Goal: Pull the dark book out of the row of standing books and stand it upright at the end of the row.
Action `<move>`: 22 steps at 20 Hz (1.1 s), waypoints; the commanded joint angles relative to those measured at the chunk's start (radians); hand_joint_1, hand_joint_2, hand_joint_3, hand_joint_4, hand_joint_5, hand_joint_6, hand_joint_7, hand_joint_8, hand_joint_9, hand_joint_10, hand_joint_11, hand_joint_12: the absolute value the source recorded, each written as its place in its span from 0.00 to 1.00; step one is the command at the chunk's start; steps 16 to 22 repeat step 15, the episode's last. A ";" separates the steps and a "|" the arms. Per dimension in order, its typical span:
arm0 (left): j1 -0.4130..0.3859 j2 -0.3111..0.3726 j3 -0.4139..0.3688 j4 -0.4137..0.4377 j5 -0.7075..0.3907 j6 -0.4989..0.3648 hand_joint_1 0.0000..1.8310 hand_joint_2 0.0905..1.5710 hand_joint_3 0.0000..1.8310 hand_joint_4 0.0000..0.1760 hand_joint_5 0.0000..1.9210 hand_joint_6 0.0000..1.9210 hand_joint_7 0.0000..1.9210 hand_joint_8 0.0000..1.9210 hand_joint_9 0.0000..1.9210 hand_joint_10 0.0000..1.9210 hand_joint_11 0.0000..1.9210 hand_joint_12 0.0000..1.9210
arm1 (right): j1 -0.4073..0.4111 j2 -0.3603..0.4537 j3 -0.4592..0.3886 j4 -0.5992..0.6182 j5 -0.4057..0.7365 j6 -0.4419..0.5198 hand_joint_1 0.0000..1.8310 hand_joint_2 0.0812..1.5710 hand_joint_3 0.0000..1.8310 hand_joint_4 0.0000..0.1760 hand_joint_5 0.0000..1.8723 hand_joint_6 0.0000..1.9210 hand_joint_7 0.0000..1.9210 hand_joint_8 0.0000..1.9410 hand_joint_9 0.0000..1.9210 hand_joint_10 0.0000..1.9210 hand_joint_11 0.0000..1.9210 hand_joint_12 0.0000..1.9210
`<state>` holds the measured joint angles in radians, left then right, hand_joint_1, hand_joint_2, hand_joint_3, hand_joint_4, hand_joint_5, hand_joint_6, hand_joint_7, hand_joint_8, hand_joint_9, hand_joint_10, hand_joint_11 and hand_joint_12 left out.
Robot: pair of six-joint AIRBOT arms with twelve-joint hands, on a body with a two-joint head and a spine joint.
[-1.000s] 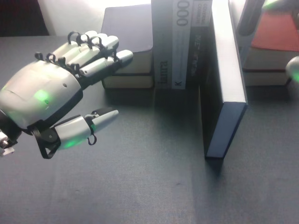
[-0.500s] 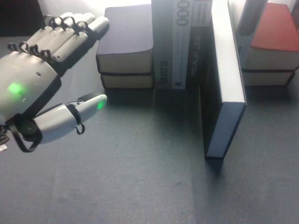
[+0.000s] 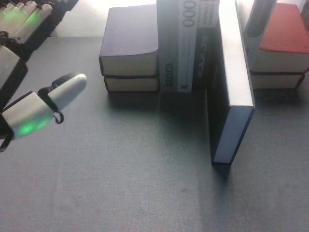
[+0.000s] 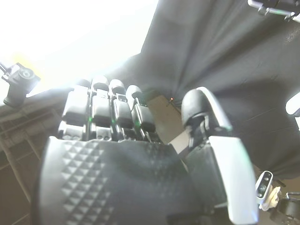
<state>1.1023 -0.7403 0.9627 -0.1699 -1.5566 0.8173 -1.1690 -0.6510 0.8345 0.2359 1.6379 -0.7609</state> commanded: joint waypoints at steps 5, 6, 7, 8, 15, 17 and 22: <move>-0.031 0.020 -0.002 0.016 -0.179 -0.003 0.18 0.99 0.01 0.90 0.00 0.00 0.00 0.00 0.00 0.00 0.00 0.00 | 0.057 0.033 0.004 -0.050 0.125 0.002 0.10 0.88 0.00 1.00 0.00 0.19 0.06 0.01 0.04 0.06 0.00 0.43; -0.044 0.021 0.001 0.026 -0.179 -0.004 0.22 0.98 0.00 0.84 0.01 0.00 0.01 0.00 0.02 0.00 0.01 0.01 | 0.066 0.033 0.008 -0.052 0.125 0.002 0.10 0.87 0.00 1.00 0.00 0.04 0.01 0.00 0.01 0.02 0.00 0.13; -0.058 0.026 0.001 0.037 -0.179 -0.003 0.27 0.94 0.00 0.97 0.08 0.00 0.00 0.00 0.01 0.00 0.00 0.06 | 0.080 0.033 0.009 -0.054 0.125 0.002 0.14 0.85 0.00 0.96 0.00 0.01 0.01 0.00 0.01 0.02 0.00 0.18; -0.075 0.033 0.000 0.049 -0.179 -0.001 0.26 0.92 0.00 0.99 0.16 0.04 0.01 0.00 0.02 0.00 0.00 0.11 | 0.098 0.033 0.008 -0.064 0.126 0.002 0.13 0.87 0.00 0.76 0.00 0.07 0.06 0.02 0.03 0.14 0.00 0.34; -0.210 0.086 -0.006 0.108 -0.179 0.054 0.38 0.88 0.00 0.98 0.24 0.87 0.18 0.00 0.16 0.01 0.00 0.28 | 0.170 0.052 0.006 -0.100 0.126 -0.027 0.27 0.94 0.01 1.00 0.13 0.90 0.04 0.65 0.06 0.75 0.04 0.95; -0.210 0.086 -0.006 0.108 -0.179 0.054 0.38 0.88 0.00 0.98 0.24 0.87 0.18 0.00 0.16 0.01 0.00 0.28 | 0.170 0.052 0.006 -0.100 0.126 -0.027 0.27 0.94 0.01 1.00 0.13 0.90 0.04 0.65 0.06 0.75 0.04 0.95; -0.210 0.086 -0.006 0.108 -0.179 0.054 0.38 0.88 0.00 0.98 0.24 0.87 0.18 0.00 0.16 0.01 0.00 0.28 | 0.170 0.052 0.006 -0.100 0.126 -0.027 0.27 0.94 0.01 1.00 0.13 0.90 0.04 0.65 0.06 0.75 0.04 0.95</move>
